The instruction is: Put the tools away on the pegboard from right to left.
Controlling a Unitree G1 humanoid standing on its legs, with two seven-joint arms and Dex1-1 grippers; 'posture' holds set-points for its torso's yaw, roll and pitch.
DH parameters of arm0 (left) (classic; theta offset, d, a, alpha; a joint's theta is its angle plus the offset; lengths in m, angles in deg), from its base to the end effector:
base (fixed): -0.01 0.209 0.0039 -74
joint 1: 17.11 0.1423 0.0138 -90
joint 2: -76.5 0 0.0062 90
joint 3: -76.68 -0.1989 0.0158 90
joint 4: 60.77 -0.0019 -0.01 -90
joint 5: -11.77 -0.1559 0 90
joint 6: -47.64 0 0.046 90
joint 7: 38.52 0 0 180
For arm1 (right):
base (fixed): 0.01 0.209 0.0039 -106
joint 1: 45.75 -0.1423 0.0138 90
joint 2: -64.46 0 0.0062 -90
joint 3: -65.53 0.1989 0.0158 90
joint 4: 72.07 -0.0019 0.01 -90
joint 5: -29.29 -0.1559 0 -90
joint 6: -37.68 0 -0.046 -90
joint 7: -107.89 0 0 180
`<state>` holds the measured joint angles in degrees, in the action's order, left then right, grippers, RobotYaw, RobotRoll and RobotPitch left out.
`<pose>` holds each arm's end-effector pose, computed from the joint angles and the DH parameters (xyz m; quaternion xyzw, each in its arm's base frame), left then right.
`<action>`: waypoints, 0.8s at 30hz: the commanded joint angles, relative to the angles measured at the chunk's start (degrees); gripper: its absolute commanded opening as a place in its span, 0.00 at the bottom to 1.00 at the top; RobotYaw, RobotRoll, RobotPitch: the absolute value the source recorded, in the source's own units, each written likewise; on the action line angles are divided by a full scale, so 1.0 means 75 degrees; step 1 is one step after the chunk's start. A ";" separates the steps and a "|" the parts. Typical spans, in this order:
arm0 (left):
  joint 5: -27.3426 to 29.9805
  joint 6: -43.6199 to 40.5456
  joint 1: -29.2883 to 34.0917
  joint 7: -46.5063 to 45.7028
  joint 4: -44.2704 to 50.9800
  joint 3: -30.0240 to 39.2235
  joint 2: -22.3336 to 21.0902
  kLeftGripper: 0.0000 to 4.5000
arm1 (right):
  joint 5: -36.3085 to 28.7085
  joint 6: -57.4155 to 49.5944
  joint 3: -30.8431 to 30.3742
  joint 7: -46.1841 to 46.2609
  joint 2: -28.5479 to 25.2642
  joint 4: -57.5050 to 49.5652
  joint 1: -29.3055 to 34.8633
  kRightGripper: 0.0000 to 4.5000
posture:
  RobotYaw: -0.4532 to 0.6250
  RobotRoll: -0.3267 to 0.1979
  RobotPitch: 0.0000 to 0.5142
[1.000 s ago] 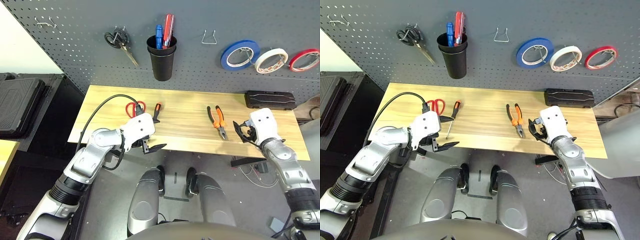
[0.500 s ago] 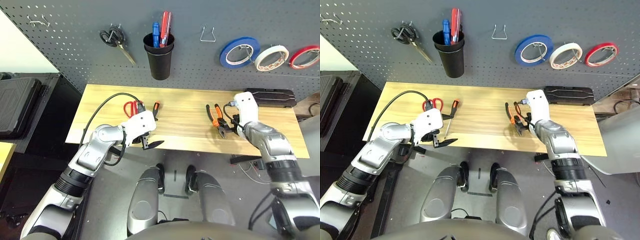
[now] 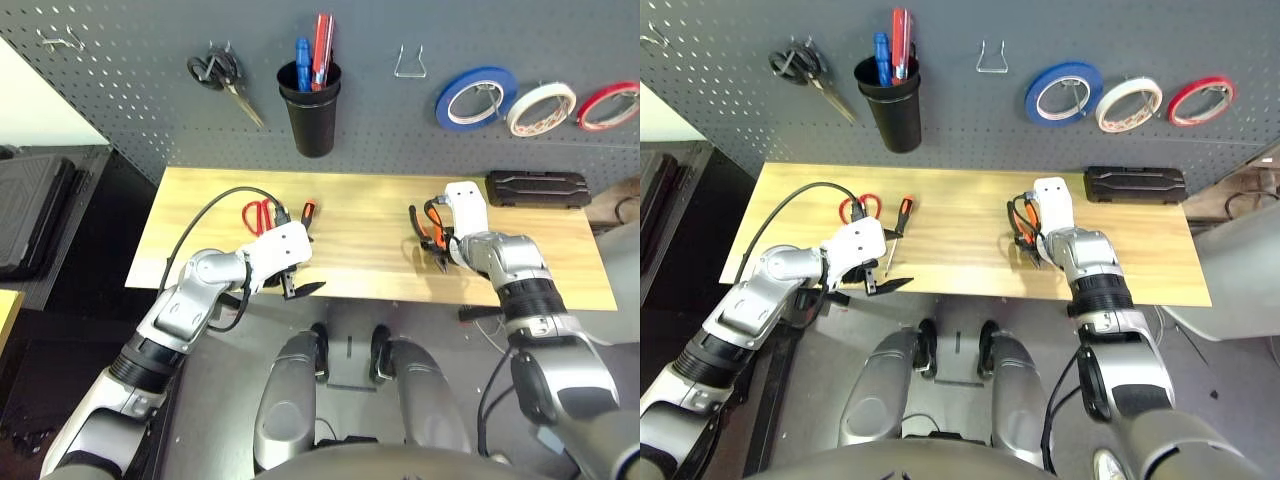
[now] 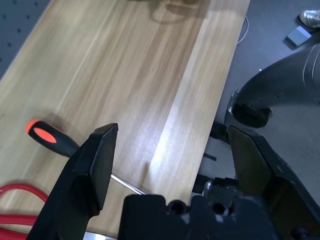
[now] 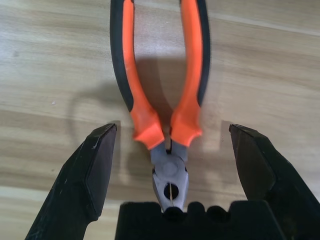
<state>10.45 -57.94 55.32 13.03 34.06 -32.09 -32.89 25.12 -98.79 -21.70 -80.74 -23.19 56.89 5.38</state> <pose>0.2692 0.1886 0.1028 0.3170 0.1348 -0.5090 0.7888 0.3373 -0.1896 0.0559 -0.0340 0.3974 0.0351 0.9164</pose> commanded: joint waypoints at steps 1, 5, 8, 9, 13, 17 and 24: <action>-0.0083 -0.0153 0.0144 0.0109 0.0204 -0.0114 -0.0070 1.00 | 0.0193 0.0558 -0.0145 -0.0112 0.0055 0.0989 -0.0216 1.00 | 0.60 0.62 0.66; -0.0057 -0.0340 0.0258 0.0116 0.0452 -0.0079 -0.0151 1.00 | 0.0324 0.1050 -0.0225 -0.0204 0.0117 0.1897 -0.0550 1.00 | 0.61 0.62 0.69; -0.0041 -0.0463 0.0301 0.0119 0.0558 -0.0070 -0.0200 1.00 | 0.0387 0.1245 -0.0268 -0.0241 0.0201 0.2421 -0.0755 1.00 | 0.62 0.62 0.70; -0.0038 -0.0497 0.0332 0.0115 0.0613 -0.0069 -0.0217 1.00 | 0.0409 0.1285 -0.0278 -0.0242 0.0221 0.2515 -0.0789 1.00 | 0.62 0.62 0.71; -0.0016 -0.0658 0.0399 0.0094 0.0752 -0.0040 -0.0248 1.00 | 0.0445 0.1221 -0.0280 -0.0238 0.0249 0.2676 -0.0863 0.79 | 0.63 0.62 0.70; -0.0079 -0.0635 0.0349 0.0036 0.0638 -0.0057 -0.0205 1.00 | 0.0459 0.1179 -0.0284 -0.0257 0.0164 0.2531 -0.0775 0.59 | 0.62 0.62 0.69; -0.0147 -0.0395 0.0161 -0.0090 0.0300 -0.0055 -0.0049 1.00 | 0.0371 0.1108 -0.0250 -0.0516 -0.0070 0.1299 -0.0273 0.59 | 0.62 0.62 0.65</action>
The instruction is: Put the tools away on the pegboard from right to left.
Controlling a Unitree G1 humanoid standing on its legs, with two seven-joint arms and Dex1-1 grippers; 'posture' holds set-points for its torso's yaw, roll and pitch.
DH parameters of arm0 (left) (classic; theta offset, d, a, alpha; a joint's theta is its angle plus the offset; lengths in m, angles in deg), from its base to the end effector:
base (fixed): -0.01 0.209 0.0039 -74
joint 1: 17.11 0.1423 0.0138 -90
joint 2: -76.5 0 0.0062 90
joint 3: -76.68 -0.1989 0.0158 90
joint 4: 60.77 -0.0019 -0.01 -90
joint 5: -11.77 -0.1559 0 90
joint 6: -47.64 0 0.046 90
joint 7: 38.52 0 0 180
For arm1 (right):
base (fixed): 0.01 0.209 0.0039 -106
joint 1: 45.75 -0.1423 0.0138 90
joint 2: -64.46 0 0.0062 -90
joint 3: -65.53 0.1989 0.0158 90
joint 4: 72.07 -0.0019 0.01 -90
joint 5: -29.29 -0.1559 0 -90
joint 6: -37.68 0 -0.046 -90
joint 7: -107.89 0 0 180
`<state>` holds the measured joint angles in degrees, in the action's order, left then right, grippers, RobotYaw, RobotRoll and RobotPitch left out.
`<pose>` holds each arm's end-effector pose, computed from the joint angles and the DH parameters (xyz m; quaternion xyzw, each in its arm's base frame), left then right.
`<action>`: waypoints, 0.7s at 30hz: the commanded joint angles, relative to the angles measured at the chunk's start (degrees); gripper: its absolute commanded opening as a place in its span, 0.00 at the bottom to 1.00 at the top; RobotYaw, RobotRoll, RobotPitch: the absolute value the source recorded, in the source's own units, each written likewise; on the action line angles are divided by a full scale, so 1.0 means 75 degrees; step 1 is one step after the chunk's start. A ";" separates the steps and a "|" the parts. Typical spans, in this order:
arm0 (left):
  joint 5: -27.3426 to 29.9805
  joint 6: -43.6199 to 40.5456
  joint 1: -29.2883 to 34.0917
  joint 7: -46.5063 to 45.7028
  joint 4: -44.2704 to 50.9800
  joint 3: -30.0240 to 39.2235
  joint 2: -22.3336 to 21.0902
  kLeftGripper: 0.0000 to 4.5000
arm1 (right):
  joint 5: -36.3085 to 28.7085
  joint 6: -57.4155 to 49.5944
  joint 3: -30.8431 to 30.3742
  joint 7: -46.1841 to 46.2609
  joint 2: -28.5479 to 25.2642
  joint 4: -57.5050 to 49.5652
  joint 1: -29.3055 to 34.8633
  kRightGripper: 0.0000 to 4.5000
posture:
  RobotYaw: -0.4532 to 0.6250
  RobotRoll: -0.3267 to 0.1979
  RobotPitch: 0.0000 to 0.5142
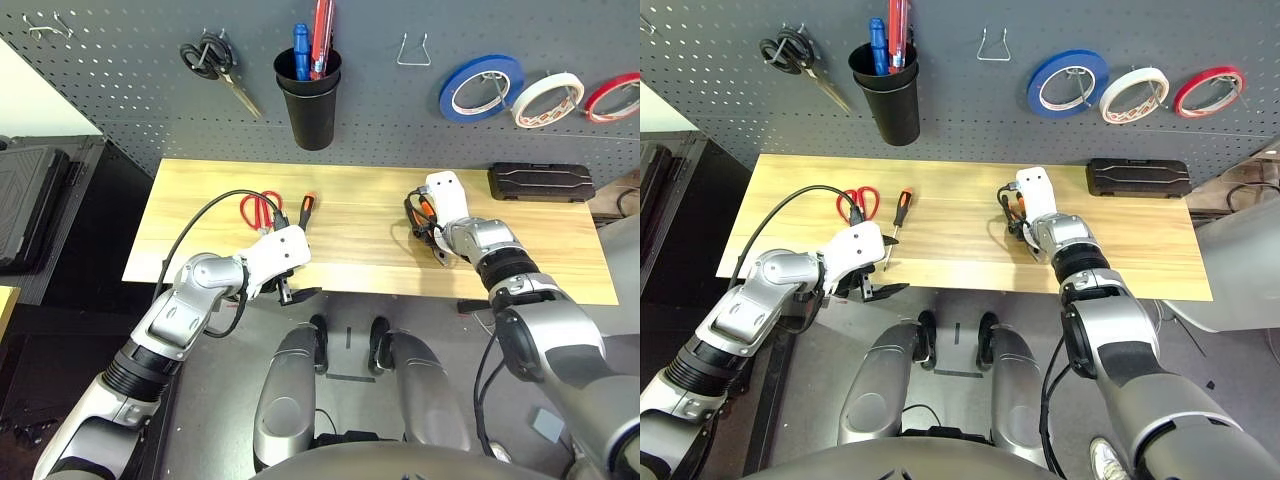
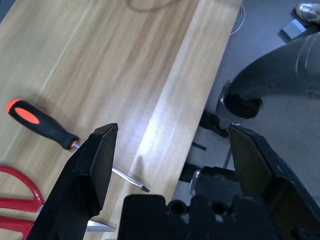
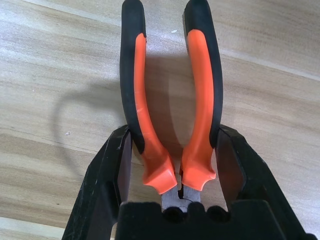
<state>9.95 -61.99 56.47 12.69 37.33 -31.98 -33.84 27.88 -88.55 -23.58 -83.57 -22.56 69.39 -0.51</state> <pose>0.2634 0.1892 0.1056 0.3202 0.1528 -0.4993 0.7905 0.3522 -0.1818 0.0538 -0.0632 0.3740 0.0652 0.9230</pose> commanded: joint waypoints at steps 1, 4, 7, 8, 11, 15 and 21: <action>-0.0047 0.0188 -0.0019 -0.0063 -0.0181 -0.0024 0.0111 1.00 | -0.0005 -0.0245 -0.0031 -0.0259 -0.0209 -0.0711 0.0648 0.59 | 0.62 0.62 0.64; 0.0205 0.0242 -0.0003 -0.0148 -0.0132 0.0244 0.0245 1.00 | -0.0019 -0.0096 -0.0175 -0.0693 -0.0412 -0.1999 0.1179 0.59 | 0.62 0.62 0.62; 0.0676 0.0291 0.0117 -0.0237 0.0141 0.0714 0.0498 1.00 | 0.0000 0.0253 -0.0337 -0.1140 -0.0709 -0.3416 0.1785 0.59 | 0.62 0.62 0.59; 0.0897 0.0203 0.0172 -0.0280 0.0308 0.0906 0.0592 1.00 | -0.0036 0.0426 -0.0368 -0.1324 -0.0820 -0.3906 0.2006 0.59 | 0.62 0.62 0.58; 0.1429 0.0021 0.0256 -0.0309 0.0717 0.1314 0.0787 1.00 | -0.0117 0.0953 -0.0357 -0.1668 -0.1063 -0.4868 0.2455 0.59 | 0.62 0.62 0.54; 0.2165 -0.0224 0.0327 -0.0483 0.1402 0.1828 0.1032 1.00 | -0.0187 0.1666 -0.0302 -0.2070 -0.1366 -0.5890 0.2994 0.59 | 0.63 0.62 0.50; 0.3048 -0.0799 0.0188 -0.0882 0.2243 0.2401 0.1217 1.00 | -0.0159 0.2670 -0.0319 -0.2481 -0.1656 -0.6828 0.3511 0.59 | 0.64 0.62 0.47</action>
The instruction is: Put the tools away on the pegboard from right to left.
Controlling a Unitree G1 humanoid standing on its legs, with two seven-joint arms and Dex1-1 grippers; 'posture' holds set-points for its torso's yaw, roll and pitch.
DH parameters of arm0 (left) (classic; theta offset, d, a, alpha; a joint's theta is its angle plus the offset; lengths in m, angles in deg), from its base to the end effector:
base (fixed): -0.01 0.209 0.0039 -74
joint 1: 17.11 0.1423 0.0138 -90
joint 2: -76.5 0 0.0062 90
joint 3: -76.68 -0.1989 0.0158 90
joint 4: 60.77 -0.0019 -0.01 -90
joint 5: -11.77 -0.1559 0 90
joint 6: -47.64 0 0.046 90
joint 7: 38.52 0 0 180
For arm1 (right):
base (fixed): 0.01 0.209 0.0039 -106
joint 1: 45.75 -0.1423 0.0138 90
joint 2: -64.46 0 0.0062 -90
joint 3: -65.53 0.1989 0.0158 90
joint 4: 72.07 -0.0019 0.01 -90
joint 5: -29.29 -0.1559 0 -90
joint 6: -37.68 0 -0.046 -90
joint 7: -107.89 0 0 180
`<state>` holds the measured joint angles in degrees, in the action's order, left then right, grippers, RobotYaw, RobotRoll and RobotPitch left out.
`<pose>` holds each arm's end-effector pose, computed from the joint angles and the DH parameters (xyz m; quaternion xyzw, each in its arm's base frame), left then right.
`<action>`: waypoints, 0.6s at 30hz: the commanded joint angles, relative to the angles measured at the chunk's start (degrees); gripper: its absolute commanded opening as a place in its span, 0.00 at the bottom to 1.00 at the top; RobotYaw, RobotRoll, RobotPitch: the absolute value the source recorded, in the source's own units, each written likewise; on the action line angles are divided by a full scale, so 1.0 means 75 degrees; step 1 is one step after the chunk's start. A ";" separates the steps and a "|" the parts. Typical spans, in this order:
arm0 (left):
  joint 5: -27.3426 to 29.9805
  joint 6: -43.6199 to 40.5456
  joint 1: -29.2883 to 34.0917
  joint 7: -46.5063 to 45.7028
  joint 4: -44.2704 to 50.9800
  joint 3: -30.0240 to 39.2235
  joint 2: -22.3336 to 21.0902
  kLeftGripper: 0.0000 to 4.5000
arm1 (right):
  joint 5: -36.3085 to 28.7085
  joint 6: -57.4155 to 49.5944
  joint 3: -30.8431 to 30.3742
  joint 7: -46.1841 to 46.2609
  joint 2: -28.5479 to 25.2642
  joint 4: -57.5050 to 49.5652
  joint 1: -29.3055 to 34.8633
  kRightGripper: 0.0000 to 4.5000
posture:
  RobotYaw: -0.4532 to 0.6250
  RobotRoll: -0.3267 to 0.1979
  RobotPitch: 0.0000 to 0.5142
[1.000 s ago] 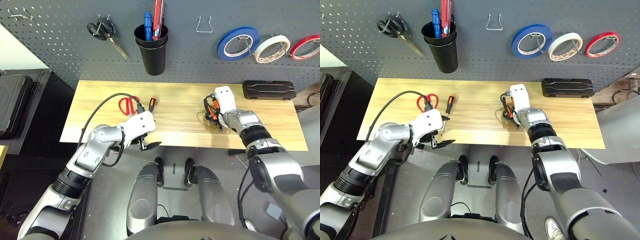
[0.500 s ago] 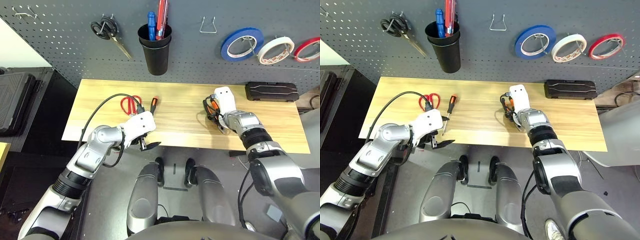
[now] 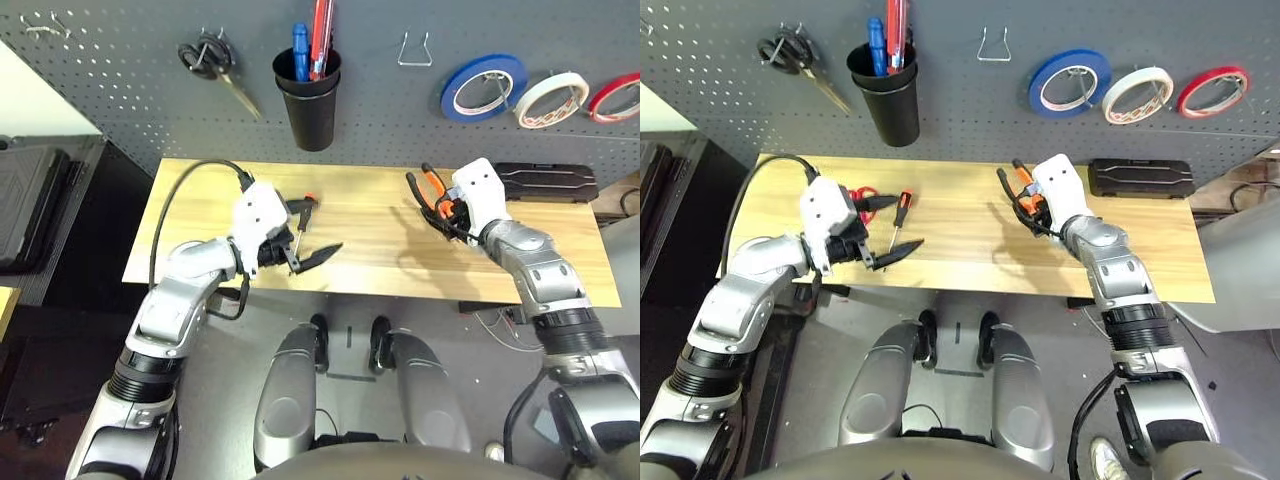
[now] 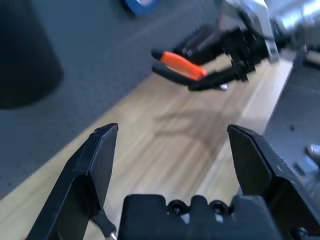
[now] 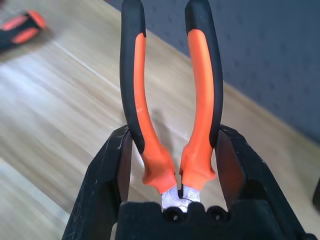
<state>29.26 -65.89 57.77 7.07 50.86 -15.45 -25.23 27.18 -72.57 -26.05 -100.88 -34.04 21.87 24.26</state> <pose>0.2490 0.1898 0.1565 0.1371 -0.0428 -0.4672 0.8724 0.2889 -0.2167 0.1030 -0.1796 0.0833 0.2294 0.9530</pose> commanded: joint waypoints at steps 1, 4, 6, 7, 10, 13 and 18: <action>0.0578 -0.0331 -0.0009 -0.0184 0.0513 0.0262 0.0075 1.00 | -0.0057 0.0672 0.0014 -0.0198 -0.0147 -0.0558 0.0229 0.59 | 0.64 0.62 0.46; 0.0840 -0.0416 -0.0075 -0.0351 0.0703 0.0456 0.0083 1.00 | -0.0070 0.1007 0.0085 -0.0213 -0.0155 -0.0774 0.0245 0.59 | 0.64 0.62 0.45; 0.1098 -0.0395 -0.0115 -0.0509 0.0880 0.0646 0.0167 1.00 | -0.0104 0.1227 0.0148 -0.0224 -0.0174 -0.0964 0.0246 0.59 | 0.64 0.62 0.45; 0.1233 -0.0348 -0.0134 -0.0593 0.0963 0.0745 0.0240 1.00 | -0.0128 0.1390 0.0199 -0.0204 -0.0166 -0.1049 0.0248 0.59 | 0.64 0.62 0.44; 0.1462 -0.0107 -0.0145 -0.0719 0.1111 0.0918 0.0411 1.00 | -0.0132 0.1676 0.0272 -0.0154 -0.0184 -0.1188 0.0224 0.59 | 0.64 0.62 0.44; 0.1709 -0.0005 -0.0116 -0.0825 0.1248 0.1015 0.0505 1.00 | -0.0145 0.2005 0.0382 -0.0003 -0.0122 -0.1178 0.0111 0.59 | 0.64 0.62 0.43; 0.1987 0.0010 -0.0194 -0.0998 0.1317 0.1094 0.0589 1.00 | -0.0150 0.2159 0.0521 0.0264 -0.0039 -0.1271 -0.0193 0.59 | 0.63 0.62 0.42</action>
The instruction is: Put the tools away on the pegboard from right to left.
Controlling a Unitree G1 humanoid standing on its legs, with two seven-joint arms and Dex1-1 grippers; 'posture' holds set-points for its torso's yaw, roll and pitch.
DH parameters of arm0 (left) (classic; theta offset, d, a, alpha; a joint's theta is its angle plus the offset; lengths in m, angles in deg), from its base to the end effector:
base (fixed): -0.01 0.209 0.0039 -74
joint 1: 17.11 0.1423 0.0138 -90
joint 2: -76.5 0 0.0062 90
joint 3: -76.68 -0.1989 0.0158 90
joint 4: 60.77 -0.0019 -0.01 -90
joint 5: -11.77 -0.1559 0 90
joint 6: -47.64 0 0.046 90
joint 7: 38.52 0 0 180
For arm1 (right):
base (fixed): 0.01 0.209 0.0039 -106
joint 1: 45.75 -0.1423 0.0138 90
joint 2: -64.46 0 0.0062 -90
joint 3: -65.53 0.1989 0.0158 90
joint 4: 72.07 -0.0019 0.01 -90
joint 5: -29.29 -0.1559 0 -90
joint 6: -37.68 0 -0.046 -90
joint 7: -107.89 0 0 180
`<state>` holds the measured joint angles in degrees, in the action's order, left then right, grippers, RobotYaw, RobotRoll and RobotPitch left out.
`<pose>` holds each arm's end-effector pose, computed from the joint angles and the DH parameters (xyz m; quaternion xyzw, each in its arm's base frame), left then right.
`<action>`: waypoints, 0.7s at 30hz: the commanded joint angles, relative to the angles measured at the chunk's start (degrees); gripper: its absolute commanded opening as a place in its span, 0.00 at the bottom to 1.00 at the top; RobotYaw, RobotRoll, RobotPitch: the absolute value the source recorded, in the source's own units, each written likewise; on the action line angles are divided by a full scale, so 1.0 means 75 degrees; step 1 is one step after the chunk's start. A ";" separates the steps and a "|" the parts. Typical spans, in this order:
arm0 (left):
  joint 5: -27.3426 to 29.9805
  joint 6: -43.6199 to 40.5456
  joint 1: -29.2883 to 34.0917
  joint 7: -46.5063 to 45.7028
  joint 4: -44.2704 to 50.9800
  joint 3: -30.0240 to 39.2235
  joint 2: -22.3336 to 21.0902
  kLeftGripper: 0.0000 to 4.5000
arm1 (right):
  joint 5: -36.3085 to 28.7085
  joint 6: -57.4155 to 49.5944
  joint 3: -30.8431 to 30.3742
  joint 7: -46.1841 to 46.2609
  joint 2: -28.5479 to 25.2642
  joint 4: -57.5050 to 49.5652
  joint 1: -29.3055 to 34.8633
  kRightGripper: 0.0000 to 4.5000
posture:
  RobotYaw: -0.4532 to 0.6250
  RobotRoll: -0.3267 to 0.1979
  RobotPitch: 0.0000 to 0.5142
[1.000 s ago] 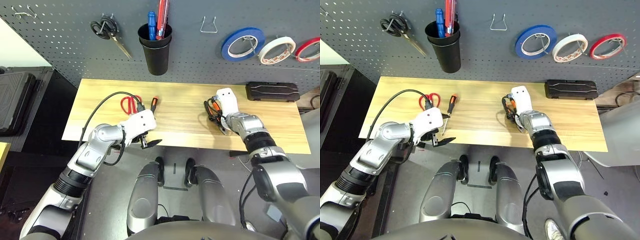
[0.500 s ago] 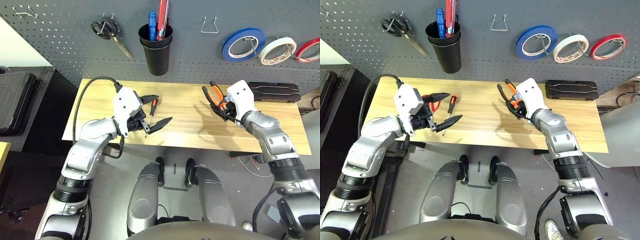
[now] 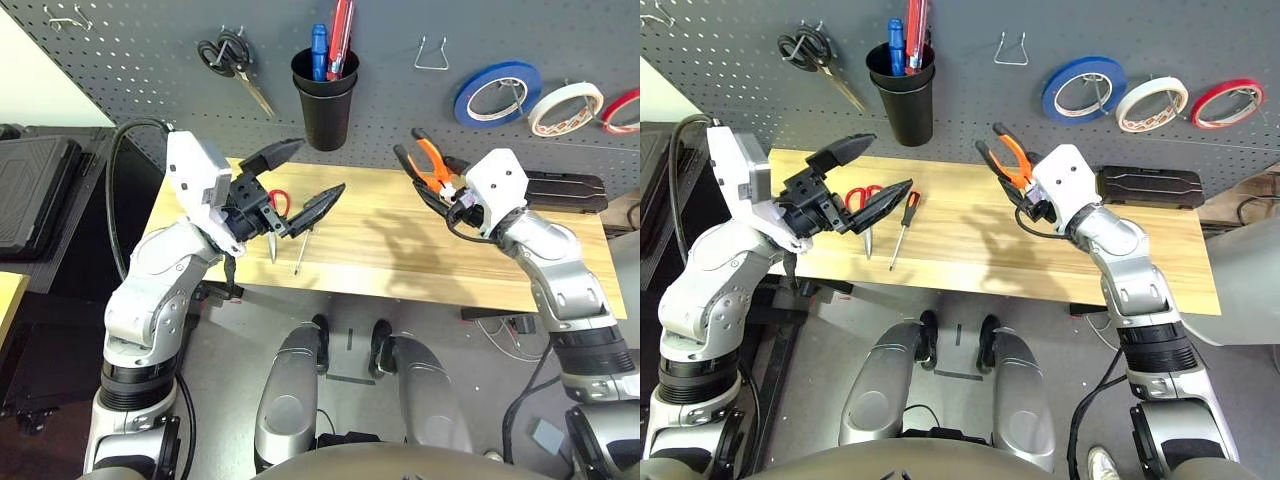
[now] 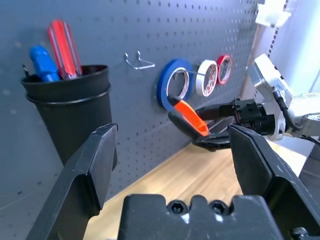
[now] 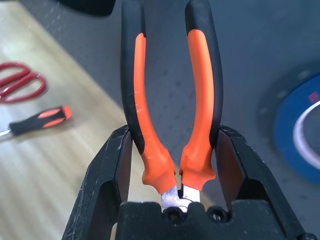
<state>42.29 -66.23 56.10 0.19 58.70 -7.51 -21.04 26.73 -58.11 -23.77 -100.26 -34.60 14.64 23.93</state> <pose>0.2349 0.1900 0.1900 0.0410 -0.1781 -0.4395 0.8794 0.2818 -0.2111 0.1419 -0.2235 -0.1046 0.2414 0.9385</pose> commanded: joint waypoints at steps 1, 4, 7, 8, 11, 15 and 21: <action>0.0277 0.0056 0.0025 -0.0096 0.0272 0.0039 0.0023 1.00 | -0.0101 0.0242 0.0265 0.0266 0.0061 -0.0348 -0.0233 0.59 | 0.63 0.62 0.41; 0.0335 0.0078 0.0035 -0.0113 0.0253 0.0036 -0.0021 1.00 | -0.0108 0.0252 0.0372 0.0489 0.0094 -0.0458 -0.0490 0.59 | 0.62 0.62 0.41; 0.0361 0.0145 0.0006 -0.0098 0.0170 0.0023 -0.0022 1.00 | -0.0097 0.0156 0.0542 0.0805 0.0120 -0.0582 -0.0870 0.59 | 0.62 0.62 0.40; 0.0369 0.0158 -0.0029 -0.0098 0.0123 0.0008 -0.0010 1.00 | -0.0100 0.0090 0.0611 0.0931 0.0146 -0.0614 -0.1053 0.59 | 0.61 0.62 0.39; 0.0371 0.0201 -0.0109 -0.0083 0.0015 -0.0045 0.0015 1.00 | -0.0089 -0.0062 0.0709 0.1176 0.0175 -0.0637 -0.1518 0.59 | 0.61 0.62 0.38; 0.0362 0.0232 -0.0203 -0.0051 -0.0098 -0.0097 0.0016 1.00 | -0.0091 -0.0283 0.0758 0.1396 0.0204 -0.0643 -0.2127 0.59 | 0.60 0.62 0.37; 0.0369 0.0253 -0.0240 -0.0011 -0.0165 -0.0125 -0.0029 1.00 | -0.0152 -0.0447 0.0736 0.1674 0.0435 -0.0719 -0.2841 0.59 | 0.60 0.62 0.37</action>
<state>44.30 -64.70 54.17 -0.42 57.54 -7.75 -20.98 26.48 -61.62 -19.16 -88.55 -31.52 11.27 3.81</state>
